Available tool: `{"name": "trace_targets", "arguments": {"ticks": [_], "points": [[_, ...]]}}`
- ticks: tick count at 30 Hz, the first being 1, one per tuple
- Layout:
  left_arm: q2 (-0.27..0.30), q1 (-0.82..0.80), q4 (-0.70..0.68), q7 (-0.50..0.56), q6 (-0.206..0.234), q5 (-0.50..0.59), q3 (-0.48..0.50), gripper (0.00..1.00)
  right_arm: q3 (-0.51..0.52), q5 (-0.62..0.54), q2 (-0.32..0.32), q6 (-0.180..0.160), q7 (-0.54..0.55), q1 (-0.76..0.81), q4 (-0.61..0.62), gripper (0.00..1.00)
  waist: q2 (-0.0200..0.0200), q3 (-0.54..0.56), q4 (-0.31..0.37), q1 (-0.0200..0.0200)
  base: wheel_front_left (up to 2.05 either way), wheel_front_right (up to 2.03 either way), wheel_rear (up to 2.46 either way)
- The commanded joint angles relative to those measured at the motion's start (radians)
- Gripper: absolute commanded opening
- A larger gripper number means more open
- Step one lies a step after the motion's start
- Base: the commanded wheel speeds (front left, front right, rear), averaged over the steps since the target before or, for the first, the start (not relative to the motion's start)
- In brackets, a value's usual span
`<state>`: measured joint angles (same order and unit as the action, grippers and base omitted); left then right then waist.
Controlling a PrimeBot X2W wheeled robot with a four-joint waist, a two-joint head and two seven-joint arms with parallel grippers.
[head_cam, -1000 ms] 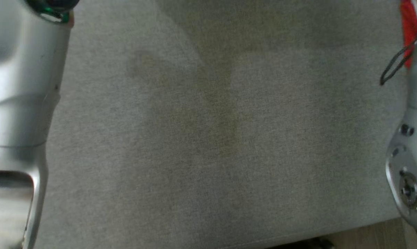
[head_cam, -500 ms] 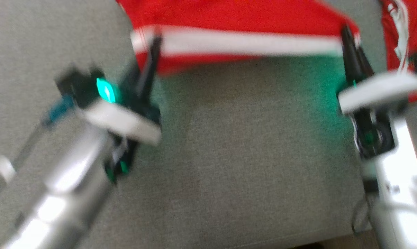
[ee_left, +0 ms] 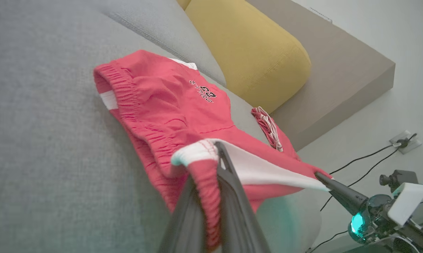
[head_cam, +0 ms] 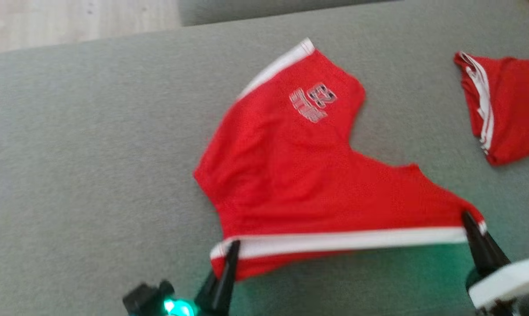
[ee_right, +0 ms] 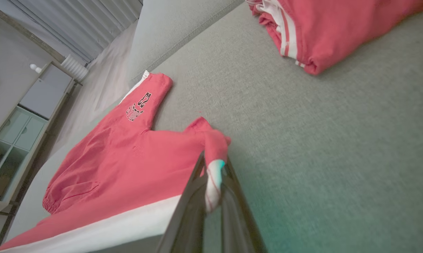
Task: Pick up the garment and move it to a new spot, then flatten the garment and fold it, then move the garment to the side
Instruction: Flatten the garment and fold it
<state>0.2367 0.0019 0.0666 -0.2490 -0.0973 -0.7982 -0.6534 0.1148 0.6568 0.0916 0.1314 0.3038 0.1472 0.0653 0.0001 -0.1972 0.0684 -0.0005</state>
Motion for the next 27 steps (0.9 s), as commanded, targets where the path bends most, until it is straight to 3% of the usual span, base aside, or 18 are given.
{"name": "trace_targets", "arguments": {"ticks": [1, 6, 13, 19, 27], "points": [[-0.006, 0.018, -0.053, -0.013, -0.005, -0.001, 0.036, 0.00, 0.035, -0.012, 0.004, -0.001, 0.033, 0.014, 0.091, 0.00, -0.0001, 0.020, -0.035, 0.0005, 0.00, 0.00, 0.00], [-0.038, 0.007, -0.072, -0.013, -0.021, -0.023, 0.019, 0.00, 0.083, -0.045, -0.023, -0.001, 0.105, -0.019, 0.153, 0.00, -0.0001, -0.004, -0.077, 0.0005, 0.00, 0.00, 0.00], [-0.099, -0.147, -0.077, 0.026, -0.031, -0.105, -0.018, 0.00, 0.098, -0.117, -0.031, -0.001, 0.211, -0.258, 0.087, 0.00, -0.0001, -0.082, -0.156, 0.0005, 0.00, 0.00, 0.00], [-0.155, -0.307, -0.015, 0.045, -0.033, -0.203, -0.020, 0.00, 0.115, -0.182, -0.008, -0.001, 0.344, -0.523, -0.036, 0.00, -0.0001, -0.163, -0.238, 0.0005, 0.00, 0.00, 0.00], [-0.185, -0.464, 0.145, 0.011, -0.033, -0.239, -0.052, 0.00, 0.137, -0.260, 0.007, -0.001, 0.463, -0.790, -0.242, 0.00, -0.0001, -0.220, -0.321, 0.0005, 0.00, 0.00, 0.00]]}}
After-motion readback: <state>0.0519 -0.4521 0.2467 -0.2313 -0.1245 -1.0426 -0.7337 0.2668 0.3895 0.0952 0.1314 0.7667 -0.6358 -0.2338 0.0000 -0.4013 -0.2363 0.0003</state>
